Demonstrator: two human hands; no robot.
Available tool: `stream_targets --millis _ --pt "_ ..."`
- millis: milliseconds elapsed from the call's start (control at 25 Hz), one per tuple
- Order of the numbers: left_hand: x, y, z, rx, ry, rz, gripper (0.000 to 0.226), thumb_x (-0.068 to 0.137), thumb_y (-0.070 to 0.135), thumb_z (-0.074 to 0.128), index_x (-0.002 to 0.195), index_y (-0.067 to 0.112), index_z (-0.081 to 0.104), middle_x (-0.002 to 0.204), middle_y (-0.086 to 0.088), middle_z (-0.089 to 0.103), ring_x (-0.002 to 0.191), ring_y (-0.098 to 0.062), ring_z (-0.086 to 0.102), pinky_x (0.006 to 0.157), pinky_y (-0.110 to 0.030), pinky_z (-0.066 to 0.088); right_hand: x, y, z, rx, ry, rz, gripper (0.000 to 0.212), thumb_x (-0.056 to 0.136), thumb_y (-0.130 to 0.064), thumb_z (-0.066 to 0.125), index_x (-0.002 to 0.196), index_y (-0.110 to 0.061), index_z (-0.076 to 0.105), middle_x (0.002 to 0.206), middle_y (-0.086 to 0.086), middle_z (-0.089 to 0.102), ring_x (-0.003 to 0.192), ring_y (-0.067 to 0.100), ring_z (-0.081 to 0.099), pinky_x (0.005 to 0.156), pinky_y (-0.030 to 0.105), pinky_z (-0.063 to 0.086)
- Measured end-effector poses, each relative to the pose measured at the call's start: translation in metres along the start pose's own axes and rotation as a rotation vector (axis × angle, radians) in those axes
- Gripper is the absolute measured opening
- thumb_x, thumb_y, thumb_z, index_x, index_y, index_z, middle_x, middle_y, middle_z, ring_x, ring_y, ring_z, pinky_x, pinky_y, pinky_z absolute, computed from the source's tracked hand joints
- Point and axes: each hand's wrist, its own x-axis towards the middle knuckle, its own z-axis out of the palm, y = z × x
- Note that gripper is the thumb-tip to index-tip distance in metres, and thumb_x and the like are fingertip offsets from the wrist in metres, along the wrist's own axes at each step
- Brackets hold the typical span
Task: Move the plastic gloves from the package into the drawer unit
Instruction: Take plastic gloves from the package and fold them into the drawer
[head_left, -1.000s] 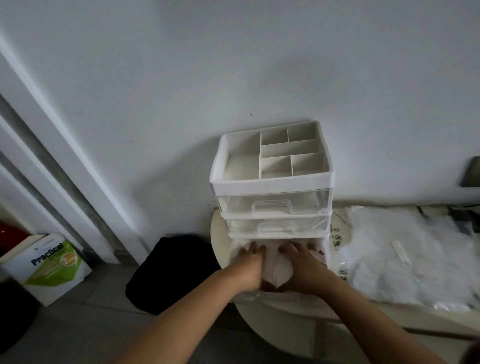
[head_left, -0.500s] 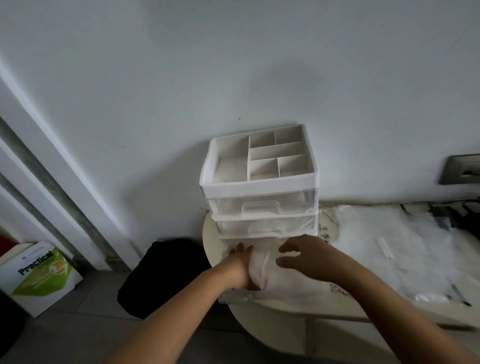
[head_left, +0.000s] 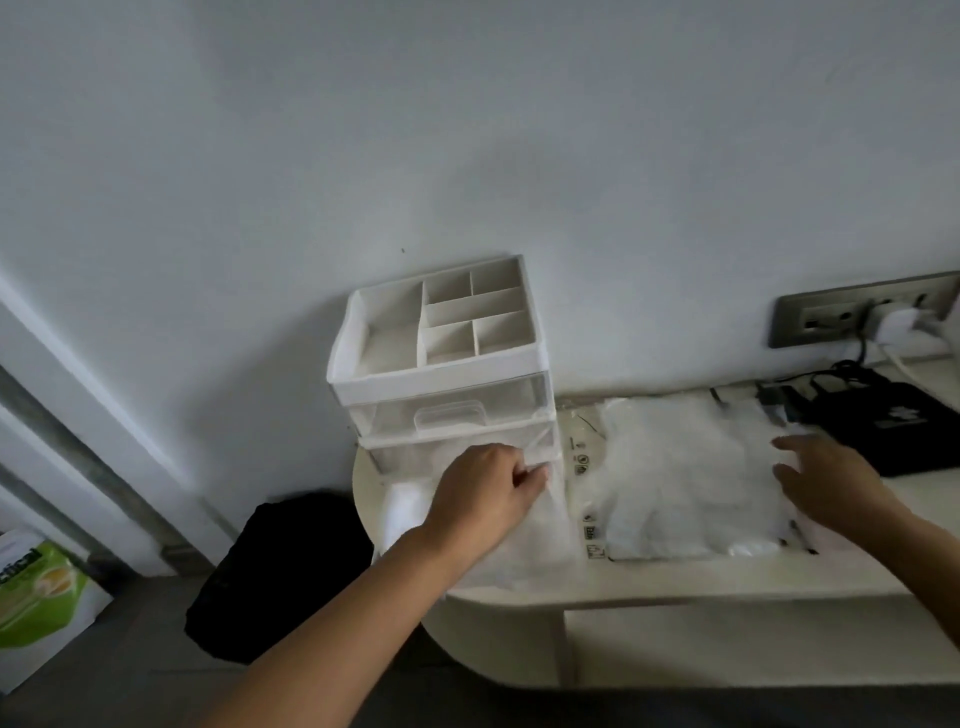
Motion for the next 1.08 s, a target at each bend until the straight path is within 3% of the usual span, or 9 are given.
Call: stream_targets --millis 120,240,320,400,480,560,680,920,1080 --pt "0.01 0.037 0.025 -0.109 -0.066 0.087 0.032 0.091 0.042 0.057 0.081 0.013 0.064 0.093 -0.001 0.067 0.089 -0.014 0.061 0.082 -0.029 0.046 -0.003 0.025 0.008 -0.02 -0.12 -0.017 0.035 0.095 -0.018 0.049 0.127 -0.004 0.049 0.135 0.021 0.048 0.118 0.031 0.05 0.089 0.031 0.037" --pt "0.024 0.074 0.053 -0.175 -0.176 0.118 0.032 0.092 0.039 0.057 0.112 0.015 0.063 0.126 0.0 0.059 0.119 -0.014 0.052 0.099 -0.023 0.037 -0.012 0.038 0.007 -0.05 -0.148 -0.122 0.044 0.102 -0.02 0.032 0.146 -0.016 0.029 0.154 0.008 0.027 0.138 0.022 0.034 0.107 0.023 0.023" --pt "0.031 0.095 0.073 -0.172 -0.273 0.104 0.048 0.094 0.038 0.055 0.135 0.014 0.05 0.145 -0.002 0.044 0.134 -0.016 0.039 0.108 -0.025 0.028 -0.012 0.047 0.005 0.032 -0.109 -0.136 0.04 0.101 -0.02 0.039 0.141 -0.019 0.041 0.149 0.005 0.038 0.133 0.022 0.042 0.105 0.024 0.027" --pt "0.034 0.107 0.095 -0.117 -0.379 0.075 0.06 0.095 0.041 0.05 0.147 0.016 0.033 0.156 -0.006 0.025 0.144 -0.02 0.022 0.117 -0.039 0.018 -0.013 0.053 0.006 0.11 -0.008 -0.127 0.032 0.095 -0.02 0.053 0.126 -0.016 0.06 0.132 0.006 0.058 0.118 0.024 0.056 0.098 0.028 0.037" --pt "0.034 0.113 0.115 -0.05 -0.491 0.03 0.068 0.096 0.048 0.043 0.152 0.019 0.016 0.161 -0.006 0.004 0.148 -0.025 0.002 0.117 -0.052 0.003 -0.012 0.056 0.008 0.151 0.103 -0.124 0.019 0.089 -0.018 0.063 0.105 -0.014 0.073 0.111 0.005 0.07 0.101 0.025 0.064 0.085 0.029 0.043" --pt "0.03 0.114 0.13 -0.011 -0.557 -0.007 0.077 0.093 0.063 0.032 0.153 0.024 0.006 0.161 -0.005 -0.009 0.147 -0.027 -0.011 0.114 -0.055 -0.007 -0.012 0.057 0.009 0.142 0.126 -0.147 0.01 0.086 -0.013 0.066 0.09 -0.011 0.075 0.098 0.007 0.071 0.088 0.024 0.064 0.074 0.027 0.041" --pt "0.023 0.11 0.14 -0.002 -0.512 0.01 0.113 0.055 0.084 0.0 0.153 0.028 0.001 0.16 -0.002 -0.013 0.146 -0.025 -0.016 0.113 -0.053 -0.014 -0.01 0.059 0.01 0.221 0.17 -0.149 0.007 0.083 -0.004 0.066 0.081 -0.007 0.072 0.087 0.008 0.066 0.082 0.026 0.062 0.069 0.025 0.036" --pt "0.017 0.106 0.148 -0.025 -0.422 0.014 0.11 0.054 0.078 -0.008 0.153 0.029 0.002 0.16 0.0 -0.011 0.146 -0.021 -0.016 0.113 -0.05 -0.016 -0.01 0.066 -0.008 0.634 0.168 0.154 0.02 0.076 0.003 0.072 0.089 -0.009 0.063 0.081 0.006 0.066 0.082 0.023 0.063 0.065 0.027 0.042" --pt "0.02 0.105 0.152 -0.01 -0.429 0.01 0.111 0.054 0.079 -0.009 0.153 0.03 0.001 0.16 0.001 -0.012 0.146 -0.022 -0.017 0.113 -0.05 -0.015 -0.011 0.066 -0.035 0.578 0.241 0.134 0.016 0.082 -0.003 0.069 0.097 -0.006 0.071 0.089 0.009 0.068 0.08 0.017 0.059 0.073 0.025 0.039"
